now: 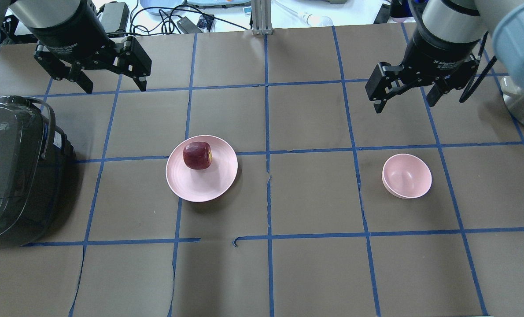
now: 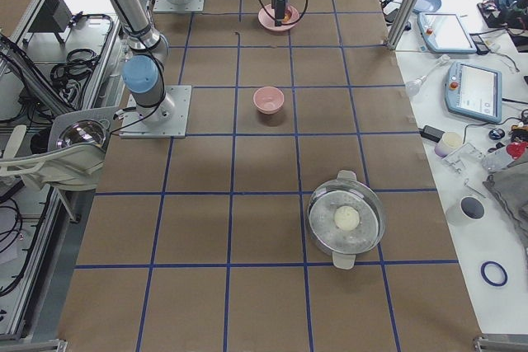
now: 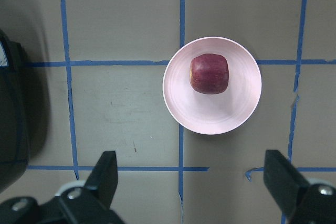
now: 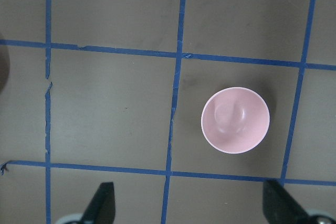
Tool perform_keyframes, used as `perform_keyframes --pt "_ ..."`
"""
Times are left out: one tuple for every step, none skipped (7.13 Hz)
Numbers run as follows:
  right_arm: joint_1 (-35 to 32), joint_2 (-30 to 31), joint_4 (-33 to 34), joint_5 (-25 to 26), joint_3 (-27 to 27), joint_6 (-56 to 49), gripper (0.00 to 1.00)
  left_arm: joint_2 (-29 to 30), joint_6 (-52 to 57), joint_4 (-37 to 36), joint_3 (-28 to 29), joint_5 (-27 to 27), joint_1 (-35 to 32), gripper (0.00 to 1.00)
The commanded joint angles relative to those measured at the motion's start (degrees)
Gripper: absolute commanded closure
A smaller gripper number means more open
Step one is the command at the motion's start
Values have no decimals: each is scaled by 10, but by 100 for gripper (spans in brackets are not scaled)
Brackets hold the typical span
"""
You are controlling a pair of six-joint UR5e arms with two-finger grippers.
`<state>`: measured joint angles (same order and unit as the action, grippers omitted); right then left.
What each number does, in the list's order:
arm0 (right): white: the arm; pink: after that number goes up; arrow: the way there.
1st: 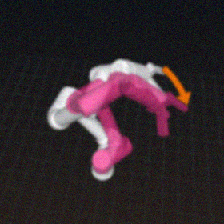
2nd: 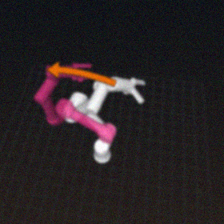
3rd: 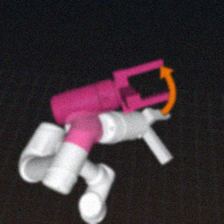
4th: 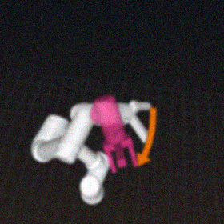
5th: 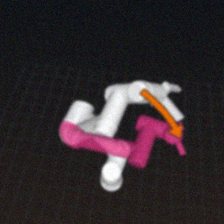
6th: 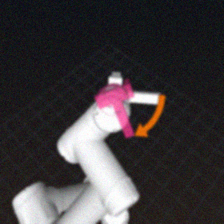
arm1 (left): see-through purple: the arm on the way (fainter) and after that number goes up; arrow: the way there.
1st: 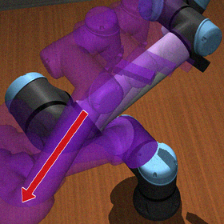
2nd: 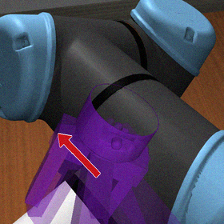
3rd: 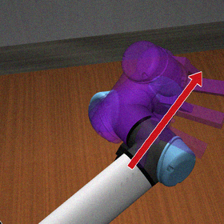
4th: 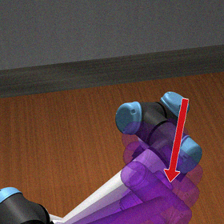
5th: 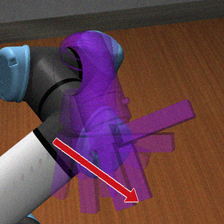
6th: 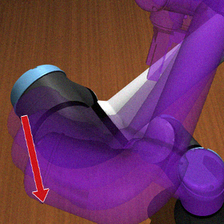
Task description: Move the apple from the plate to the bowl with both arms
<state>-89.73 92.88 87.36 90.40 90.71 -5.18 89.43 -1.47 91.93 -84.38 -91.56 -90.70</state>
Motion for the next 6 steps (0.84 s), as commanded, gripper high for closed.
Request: perform_keyframes --pt "0 -1 4 0 0 3 0 0 1 0 -1 2 1 0" --pt "-2 -2 4 3 -2 4 0 2 -1 -3 1 -3 -2 0" --pt "-3 -2 5 3 -2 3 0 6 -5 -4 3 -5 -4 0" --pt "-2 -3 7 0 -1 3 0 7 -9 -4 3 -3 -7 0" --pt "2 -12 10 12 6 -7 0 18 -5 -8 -1 -4 -7 0" --pt "18 -28 11 30 6 -8 0 43 -23 -44 -9 3 -10 0"
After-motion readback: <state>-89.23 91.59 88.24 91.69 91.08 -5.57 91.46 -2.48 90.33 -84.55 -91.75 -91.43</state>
